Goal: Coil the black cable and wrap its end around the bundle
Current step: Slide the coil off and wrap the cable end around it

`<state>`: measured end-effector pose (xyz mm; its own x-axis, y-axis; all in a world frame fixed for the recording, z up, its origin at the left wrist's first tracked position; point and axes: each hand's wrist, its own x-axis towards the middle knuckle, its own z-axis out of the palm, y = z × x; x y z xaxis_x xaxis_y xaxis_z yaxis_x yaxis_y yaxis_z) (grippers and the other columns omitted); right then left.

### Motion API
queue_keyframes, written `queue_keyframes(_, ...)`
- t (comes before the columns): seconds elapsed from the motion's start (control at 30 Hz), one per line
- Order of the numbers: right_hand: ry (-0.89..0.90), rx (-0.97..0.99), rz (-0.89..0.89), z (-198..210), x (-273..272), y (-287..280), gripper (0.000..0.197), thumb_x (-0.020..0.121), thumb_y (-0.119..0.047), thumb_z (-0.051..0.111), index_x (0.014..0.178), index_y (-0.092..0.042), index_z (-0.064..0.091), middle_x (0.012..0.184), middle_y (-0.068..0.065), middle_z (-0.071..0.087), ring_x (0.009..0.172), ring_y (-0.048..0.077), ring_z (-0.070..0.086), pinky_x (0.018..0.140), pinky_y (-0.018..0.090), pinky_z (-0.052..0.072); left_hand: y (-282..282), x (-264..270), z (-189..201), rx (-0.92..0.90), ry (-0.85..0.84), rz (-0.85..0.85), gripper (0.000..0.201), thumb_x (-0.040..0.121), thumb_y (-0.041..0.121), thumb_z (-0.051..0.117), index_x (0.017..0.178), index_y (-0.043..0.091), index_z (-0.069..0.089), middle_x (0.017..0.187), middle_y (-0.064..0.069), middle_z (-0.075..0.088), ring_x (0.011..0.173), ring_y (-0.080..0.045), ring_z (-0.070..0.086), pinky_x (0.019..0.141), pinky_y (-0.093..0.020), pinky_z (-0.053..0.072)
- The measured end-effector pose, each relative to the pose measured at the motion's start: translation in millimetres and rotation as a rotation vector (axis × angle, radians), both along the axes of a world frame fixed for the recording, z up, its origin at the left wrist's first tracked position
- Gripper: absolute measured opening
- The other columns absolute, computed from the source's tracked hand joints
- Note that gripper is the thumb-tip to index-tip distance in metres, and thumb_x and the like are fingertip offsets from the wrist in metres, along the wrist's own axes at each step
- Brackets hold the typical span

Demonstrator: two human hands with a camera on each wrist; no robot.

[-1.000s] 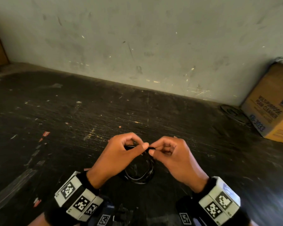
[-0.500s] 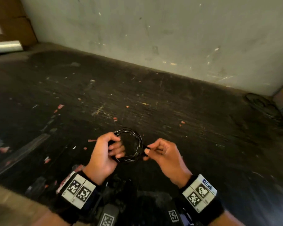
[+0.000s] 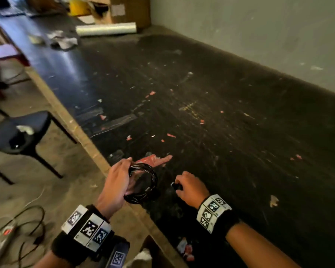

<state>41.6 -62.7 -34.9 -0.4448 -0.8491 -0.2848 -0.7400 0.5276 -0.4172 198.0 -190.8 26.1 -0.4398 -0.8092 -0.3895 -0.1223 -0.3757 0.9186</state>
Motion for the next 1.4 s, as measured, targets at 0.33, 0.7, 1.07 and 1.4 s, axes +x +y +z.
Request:
queue_keyframes(0.33, -0.455, -0.299, -0.365, 74, -12, 47, 0.014, 0.076, -0.005, 0.072, 0.081, -0.017, 0.076, 0.083, 0.011, 0.077, 0.078, 0.021, 0.072, 0.078, 0.031, 0.055, 60, -26, -5, -0.312, -0.089, -0.557, 0.035, 0.098, 0.031, 0.044, 0.074, 0.009, 0.057, 0.057, 0.008, 0.05, 0.055, 0.0, 0.048, 0.055, -0.019, 0.038)
queue_keyframes(0.7, -0.344, -0.446, -0.408, 120, 6, 165, 0.016, 0.083, -0.005, 0.068, 0.097, -0.01, 0.071, 0.092, 0.006, 0.075, 0.082, 0.013, 0.072, 0.076, 0.023, 0.058, 138, -75, 12, -0.707, 0.105, -1.094, 0.033, 0.099, 0.021, 0.045, 0.077, 0.003, 0.062, 0.065, 0.005, 0.057, 0.059, -0.001, 0.049, 0.056, -0.029, 0.04)
queue_keyframes(1.07, 0.23, -0.316, -0.29, 129, 14, 208, 0.014, 0.091, -0.026, 0.054, 0.089, -0.016, 0.064, 0.085, 0.002, 0.068, 0.077, 0.016, 0.065, 0.074, 0.031, 0.053, 163, -90, 32, -0.707, 0.195, -1.302, 0.036, 0.098, 0.032, 0.041, 0.089, 0.008, 0.065, 0.083, -0.023, 0.066, 0.075, -0.033, 0.063, 0.072, -0.046, 0.048)
queue_keyframes(1.4, -0.342, -0.864, -0.763, 131, 14, 195, 0.004, 0.091, -0.006, 0.058, 0.093, -0.007, 0.061, 0.087, 0.013, 0.069, 0.066, 0.021, 0.073, 0.064, 0.04, 0.062, 161, -88, 42, -0.341, 0.081, -1.15, 0.039, 0.097, 0.038, 0.043, 0.076, 0.011, 0.061, 0.05, -0.003, 0.043, 0.042, -0.014, 0.04, 0.042, -0.028, 0.031)
